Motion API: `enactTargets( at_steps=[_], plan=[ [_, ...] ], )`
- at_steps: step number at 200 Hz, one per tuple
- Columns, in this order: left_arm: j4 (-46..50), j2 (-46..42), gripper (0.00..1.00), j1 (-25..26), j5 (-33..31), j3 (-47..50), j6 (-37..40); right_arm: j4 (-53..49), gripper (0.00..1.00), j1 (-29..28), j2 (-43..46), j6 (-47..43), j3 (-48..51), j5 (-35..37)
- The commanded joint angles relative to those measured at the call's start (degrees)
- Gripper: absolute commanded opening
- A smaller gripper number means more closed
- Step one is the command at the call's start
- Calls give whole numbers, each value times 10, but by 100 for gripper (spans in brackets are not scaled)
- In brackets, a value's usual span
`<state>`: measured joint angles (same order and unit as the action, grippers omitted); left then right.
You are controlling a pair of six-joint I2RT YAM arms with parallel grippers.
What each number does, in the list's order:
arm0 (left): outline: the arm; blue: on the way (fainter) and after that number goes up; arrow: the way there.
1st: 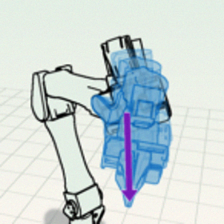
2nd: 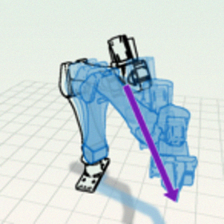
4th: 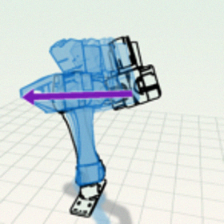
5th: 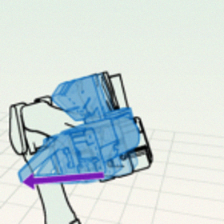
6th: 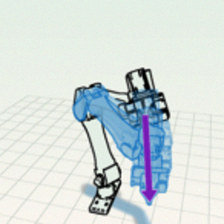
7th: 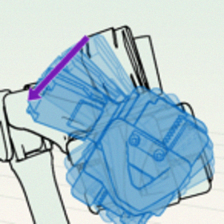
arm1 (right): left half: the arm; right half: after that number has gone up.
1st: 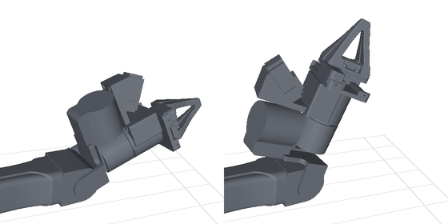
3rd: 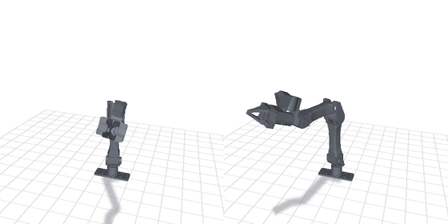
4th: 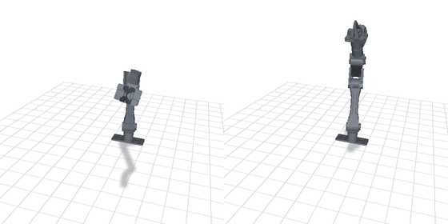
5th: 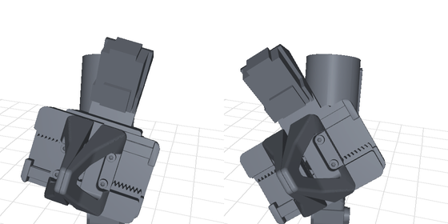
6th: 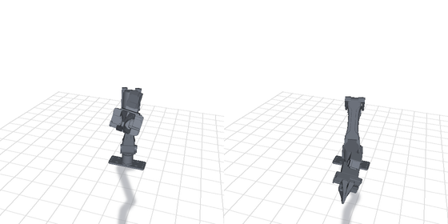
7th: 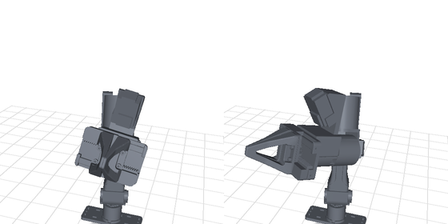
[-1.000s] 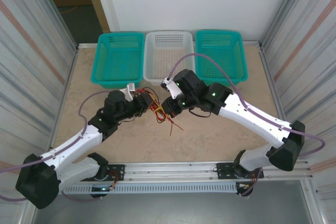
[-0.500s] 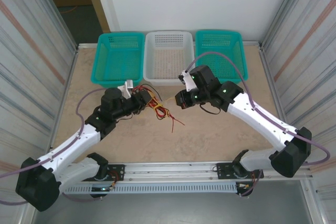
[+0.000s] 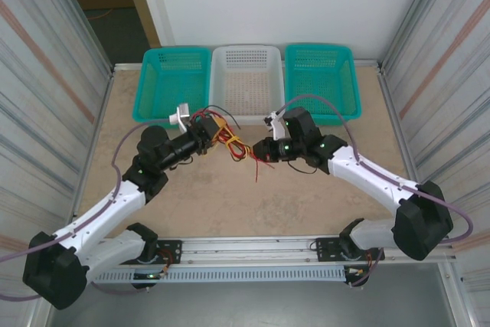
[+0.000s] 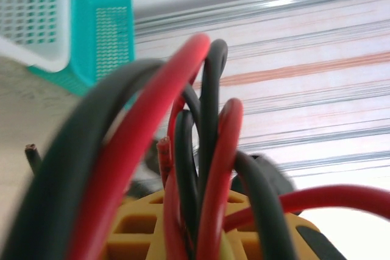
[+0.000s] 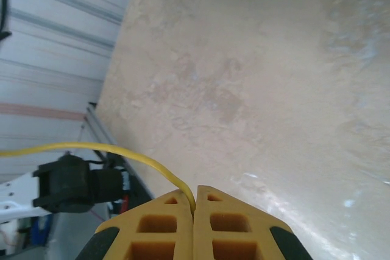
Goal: Untangle the cables
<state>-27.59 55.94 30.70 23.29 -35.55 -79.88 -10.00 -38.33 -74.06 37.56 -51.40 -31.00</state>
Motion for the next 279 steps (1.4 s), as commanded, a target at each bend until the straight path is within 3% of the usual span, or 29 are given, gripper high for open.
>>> enactTargets(
  at_steps=[1, 39, 80, 128, 156, 186, 206, 223, 238, 279],
  plan=[
    [-174, 16, 0, -3, -24, -59, -56, 118, 0, -19, 30, 79, 40, -17],
    [-54, 6, 0, 18, -141, -107, 80, 154, 0, -78, 87, 109, 74, 18],
    [117, -33, 0, 54, -345, -100, 276, 44, 0, -155, 155, 58, 13, 109],
    [183, -50, 0, 62, -383, -23, 311, -90, 0, -152, 165, -17, -143, 158],
    [216, -68, 0, 67, -355, 3, 316, -141, 0, -99, 118, -39, -234, 152],
    [221, -100, 0, 67, -244, 14, 311, -198, 0, 11, 43, -54, -315, 113],
    [208, -128, 0, 67, -155, 4, 303, -201, 0, 75, -7, -60, -327, 92],
    [202, -156, 0, 67, -118, -3, 279, -190, 0, 117, -46, -42, -320, 73],
    [183, -172, 0, 67, -95, -10, 258, -155, 0, 131, -71, -18, -293, 47],
    [126, -150, 0, 66, -76, -58, 223, -9, 0, 99, -69, 61, -143, 19]
  ],
)
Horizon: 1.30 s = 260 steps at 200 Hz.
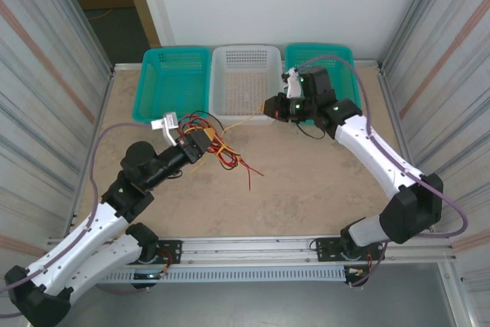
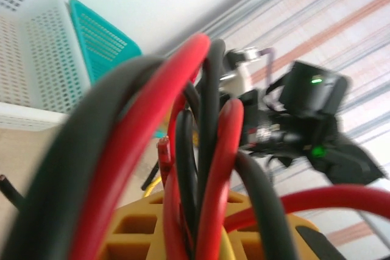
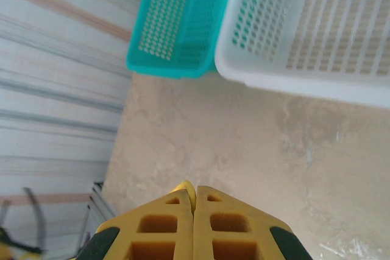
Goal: Untangle the cables
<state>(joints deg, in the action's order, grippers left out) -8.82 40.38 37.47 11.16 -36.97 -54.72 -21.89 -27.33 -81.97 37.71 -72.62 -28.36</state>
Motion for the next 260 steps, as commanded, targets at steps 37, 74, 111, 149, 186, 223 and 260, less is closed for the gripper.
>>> enactTargets(
  at_steps=[37, 74, 111, 149, 186, 223, 260],
  plan=[
    [-149, 53, 0, -15, -16, -70, -25, 201, 0, -77, 46, 116, 213, 2],
    [-188, 78, 0, -26, -168, -74, 35, 173, 0, -139, 135, 125, 275, 34],
    [-173, 83, 0, -87, -242, -46, 35, 55, 0, -137, 285, 94, 277, 45],
    [-77, 55, 0, -122, -306, 1, 35, -50, 0, -38, 384, 62, 223, 16],
    [-6, 19, 0, -140, -330, 49, 11, -83, 0, 69, 377, 39, 145, -11],
    [74, -24, 0, -152, -325, 92, -18, -89, 0, 186, 338, 35, 69, -25],
    [133, -92, 0, -160, -317, 140, -46, -95, 0, 342, 309, 67, 45, -47]
  ],
)
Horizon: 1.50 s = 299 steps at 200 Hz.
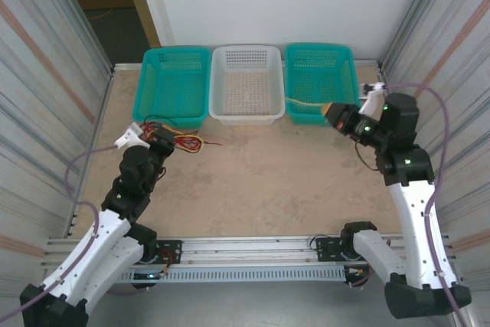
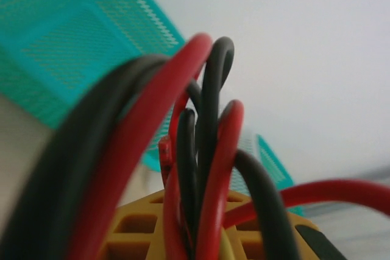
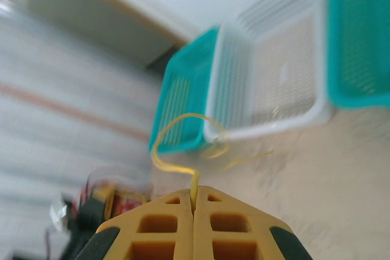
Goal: Untangle the cables
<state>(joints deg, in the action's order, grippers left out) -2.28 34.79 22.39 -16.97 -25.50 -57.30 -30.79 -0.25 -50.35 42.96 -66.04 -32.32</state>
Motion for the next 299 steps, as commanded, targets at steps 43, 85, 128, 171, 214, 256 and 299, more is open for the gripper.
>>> enactTargets(
  at_steps=[43, 85, 128, 171, 214, 256, 299],
  plan=[
    [70, -34, 0, -2, 59, 57, -39, -46, 0, 133, -46, -18, -82, -1],
    [12, 51, 0, 101, 60, 57, -59, -81, 0, 133, -102, -67, -140, 68],
    [-106, 219, 0, 175, 58, 5, -43, -10, 0, 132, -191, -52, -165, 99],
    [-97, 357, 78, 198, 126, -90, -17, 79, 0, 131, -311, -25, -204, 90],
    [106, 284, 99, 194, 92, -108, -18, 141, 0, 128, -406, -22, -231, 86],
    [274, 138, 99, 182, 90, -95, 26, 206, 0, 117, -486, -28, -228, 92],
    [350, 66, 94, 176, 134, -95, 35, 241, 4, 88, -544, -49, -207, 113]
  ],
)
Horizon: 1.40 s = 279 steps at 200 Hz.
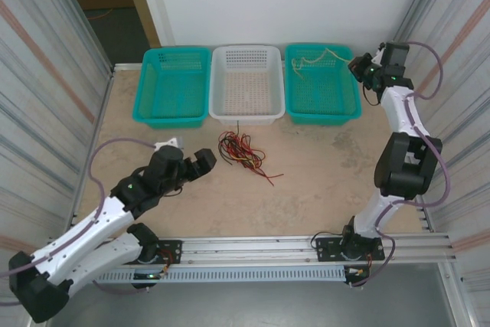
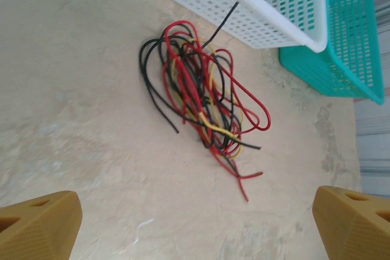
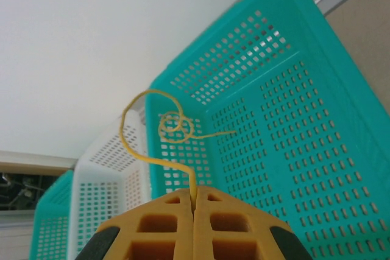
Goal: Untangle the cables
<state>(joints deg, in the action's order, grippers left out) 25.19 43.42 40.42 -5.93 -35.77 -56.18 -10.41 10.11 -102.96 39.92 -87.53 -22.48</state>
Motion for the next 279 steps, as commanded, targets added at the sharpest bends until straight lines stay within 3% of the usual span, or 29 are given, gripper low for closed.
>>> enactTargets(
  at_steps=[1, 25, 43, 87, 129, 168, 223, 237, 279],
  plan=[
    [76, -22, 94, -4, 26, 8, 24, 37, 5, -16, -19, -20, 8, 16],
    [77, -28, 92, -4, 47, 8, 26, 23, 31, -20, -8, -27, 39, 45],
    [64, -17, 91, -5, 60, 6, 35, 20, 42, -15, 18, -30, 72, 60],
    [58, 22, 86, -5, 70, -14, 43, -28, 44, -1, 72, -54, 102, 54],
    [71, 4, 86, -5, 54, -11, 36, -53, 48, 4, 124, -60, 122, 51],
    [81, -3, 83, -16, 54, -9, 38, -115, 54, 3, 154, -74, 86, 88],
    [66, -9, 75, -32, 75, 13, 42, -227, 58, -22, 89, -110, -11, 102],
    [58, -9, 73, -41, 86, 22, 42, -235, 69, -45, 59, -130, -27, 107],
    [47, -3, 70, -61, 120, 32, 52, -300, 65, -125, -64, -216, -140, 194]
  ],
)
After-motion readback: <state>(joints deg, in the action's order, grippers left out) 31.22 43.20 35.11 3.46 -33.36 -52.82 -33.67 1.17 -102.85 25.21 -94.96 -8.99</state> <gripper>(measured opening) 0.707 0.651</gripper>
